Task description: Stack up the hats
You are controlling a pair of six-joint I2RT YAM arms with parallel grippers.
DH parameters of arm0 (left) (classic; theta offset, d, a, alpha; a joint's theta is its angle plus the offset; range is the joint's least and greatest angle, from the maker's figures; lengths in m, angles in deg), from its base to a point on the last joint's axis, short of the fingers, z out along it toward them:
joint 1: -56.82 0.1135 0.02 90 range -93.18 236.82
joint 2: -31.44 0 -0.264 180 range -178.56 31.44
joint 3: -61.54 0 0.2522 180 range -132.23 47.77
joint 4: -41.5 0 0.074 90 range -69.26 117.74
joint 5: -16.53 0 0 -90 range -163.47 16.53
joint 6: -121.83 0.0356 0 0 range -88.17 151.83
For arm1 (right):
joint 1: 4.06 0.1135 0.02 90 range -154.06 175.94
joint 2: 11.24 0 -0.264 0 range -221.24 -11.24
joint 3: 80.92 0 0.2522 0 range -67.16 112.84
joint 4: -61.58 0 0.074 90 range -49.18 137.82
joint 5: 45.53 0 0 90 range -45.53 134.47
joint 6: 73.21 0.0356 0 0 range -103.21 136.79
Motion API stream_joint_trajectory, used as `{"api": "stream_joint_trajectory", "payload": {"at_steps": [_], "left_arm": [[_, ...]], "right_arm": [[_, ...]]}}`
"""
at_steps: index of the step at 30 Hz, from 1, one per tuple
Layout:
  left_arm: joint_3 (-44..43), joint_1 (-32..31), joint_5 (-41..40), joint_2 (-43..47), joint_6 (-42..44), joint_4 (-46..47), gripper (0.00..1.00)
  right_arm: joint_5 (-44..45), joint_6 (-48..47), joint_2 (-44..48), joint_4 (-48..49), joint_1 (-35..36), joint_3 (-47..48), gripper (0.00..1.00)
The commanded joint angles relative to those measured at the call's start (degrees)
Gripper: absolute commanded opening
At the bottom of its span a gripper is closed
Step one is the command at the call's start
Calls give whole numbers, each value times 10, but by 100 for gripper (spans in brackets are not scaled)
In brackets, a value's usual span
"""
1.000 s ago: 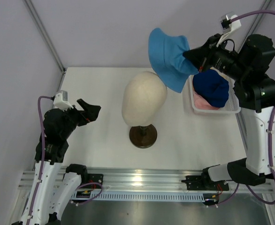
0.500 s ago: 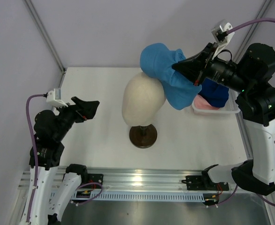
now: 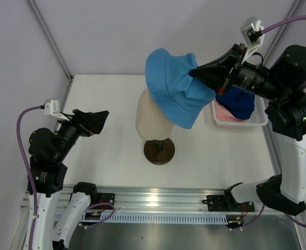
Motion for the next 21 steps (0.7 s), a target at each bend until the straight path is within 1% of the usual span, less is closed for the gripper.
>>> {"api": "stream_joint_trajectory", "payload": {"at_steps": [1, 3, 5, 7, 8, 9, 10, 12, 14, 16, 18, 21], "left_arm": [[-29, 6, 26, 14, -20, 22, 99], [-39, 6, 49, 14, -31, 38, 99], [-44, 6, 77, 11, -51, 51, 100], [-48, 6, 96, 5, -77, 79, 100], [-49, 6, 106, 3, -88, 91, 99], [-47, 5, 127, 0, -100, 117, 100], [-44, 5, 142, -7, -128, 135, 100], [-37, 4, 176, -16, -156, 182, 100], [-29, 2, 174, -30, -184, 204, 99], [-29, -1, 164, -41, -188, 228, 99], [-42, -11, 150, -83, -191, 235, 99], [-36, -24, 140, -108, -201, 247, 99]], "right_arm": [[-29, 28, -6, 48, 17, -39, 0], [-10, 25, -16, 48, 40, -67, 0], [10, 9, -30, 42, 82, -75, 0], [40, -4, -44, 23, 111, -64, 0], [54, -22, -51, 14, 139, -55, 0], [86, -29, -65, 4, 150, -46, 0], [99, -36, -71, -11, 160, -29, 0], [115, -40, -87, -24, 171, -14, 0], [121, -41, -95, -29, 172, 3, 0], [131, -45, -105, -30, 172, 8, 1], [143, -51, -130, -48, 172, 38, 1], [155, -55, -145, -59, 172, 46, 2]]}}
